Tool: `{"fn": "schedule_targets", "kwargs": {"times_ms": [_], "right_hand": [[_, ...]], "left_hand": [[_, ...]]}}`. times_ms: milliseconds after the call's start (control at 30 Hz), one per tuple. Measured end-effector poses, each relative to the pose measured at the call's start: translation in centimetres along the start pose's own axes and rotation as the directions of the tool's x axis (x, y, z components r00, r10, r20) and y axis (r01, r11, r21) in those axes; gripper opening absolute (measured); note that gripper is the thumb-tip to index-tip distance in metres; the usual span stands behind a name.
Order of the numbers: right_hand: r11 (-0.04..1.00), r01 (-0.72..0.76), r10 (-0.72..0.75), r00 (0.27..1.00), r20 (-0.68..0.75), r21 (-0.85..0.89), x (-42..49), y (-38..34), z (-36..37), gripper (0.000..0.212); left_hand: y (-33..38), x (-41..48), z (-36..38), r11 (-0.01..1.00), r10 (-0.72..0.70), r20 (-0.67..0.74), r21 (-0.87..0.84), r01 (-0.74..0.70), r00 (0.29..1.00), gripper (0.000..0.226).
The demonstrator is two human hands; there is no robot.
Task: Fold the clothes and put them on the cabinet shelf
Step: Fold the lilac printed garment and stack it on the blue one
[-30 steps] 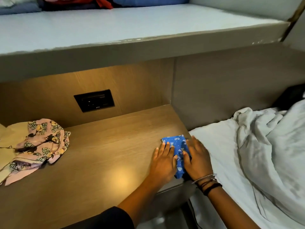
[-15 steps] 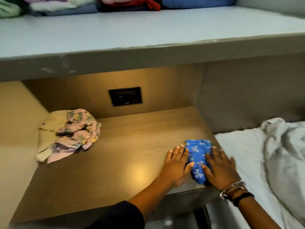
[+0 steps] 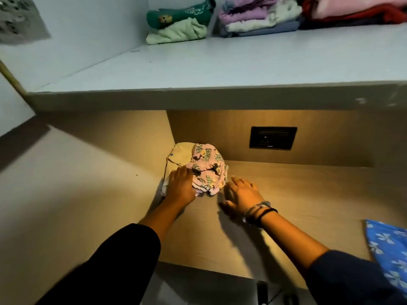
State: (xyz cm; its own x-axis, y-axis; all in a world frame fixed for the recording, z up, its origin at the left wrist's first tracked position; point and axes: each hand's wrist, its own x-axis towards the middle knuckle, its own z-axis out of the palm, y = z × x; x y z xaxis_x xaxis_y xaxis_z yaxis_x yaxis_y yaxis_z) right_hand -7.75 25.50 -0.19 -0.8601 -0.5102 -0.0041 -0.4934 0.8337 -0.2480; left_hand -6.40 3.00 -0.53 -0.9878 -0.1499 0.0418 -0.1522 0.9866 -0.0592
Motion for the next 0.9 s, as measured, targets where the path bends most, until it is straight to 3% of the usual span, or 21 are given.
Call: {"fn": "schedule_targets", "kwargs": {"times_ms": [100, 300, 400, 467, 567, 633, 767, 900], "right_hand": [[0.997, 0.042, -0.043, 0.999, -0.022, -0.06, 4.4, -4.1, 1.7, 0.055], [0.985, -0.046, 0.039, 0.998, -0.044, -0.164, 6.6, -6.2, 4.6, 0.047], [0.993, -0.074, 0.065, 0.992, -0.109, -0.087, 6.7, -5.8, 3.7, 0.033], [0.994, -0.069, 0.084, 0.98, -0.183, 0.085, 6.5, -5.4, 2.2, 0.026], [0.941, 0.046, 0.074, 0.939, -0.337, 0.335, 4.9, -4.4, -1.3, 0.028], [0.898, 0.129, 0.076, 0.896, -0.438, 0.421, 3.6, -3.4, -3.8, 0.02], [0.767, 0.134, 0.244, 0.844, -0.478, 0.628, 0.6, -0.2, -9.4, 0.019], [0.662, 0.197, 0.249, 0.853, -0.459, 0.723, -2.9, 2.7, -13.9, 0.019]], "left_hand": [[-1.3, 0.6, 1.6, 0.999, 0.04, -0.003, -0.034, -0.041, 0.999, 0.054], [-1.6, 2.0, 2.7, 0.985, 0.168, -0.077, 0.043, -0.165, 0.983, 0.052], [-1.8, 2.3, 2.9, 0.991, 0.1, -0.104, -0.073, -0.108, 0.989, 0.045], [-1.6, 2.1, 2.6, 0.965, 0.008, -0.154, -0.259, -0.048, 0.988, 0.033], [-1.4, 1.7, 1.1, 0.75, -0.108, -0.167, -0.661, -0.03, 0.98, 0.022], [-0.9, 1.4, -0.9, 0.575, -0.158, -0.16, -0.817, -0.041, 0.974, 0.025], [0.2, 1.2, -6.3, 0.328, -0.167, -0.188, -0.936, -0.125, 0.968, 0.037], [1.7, 0.5, -11.6, 0.209, 0.064, -0.099, -0.972, -0.111, 0.993, 0.041]]}}
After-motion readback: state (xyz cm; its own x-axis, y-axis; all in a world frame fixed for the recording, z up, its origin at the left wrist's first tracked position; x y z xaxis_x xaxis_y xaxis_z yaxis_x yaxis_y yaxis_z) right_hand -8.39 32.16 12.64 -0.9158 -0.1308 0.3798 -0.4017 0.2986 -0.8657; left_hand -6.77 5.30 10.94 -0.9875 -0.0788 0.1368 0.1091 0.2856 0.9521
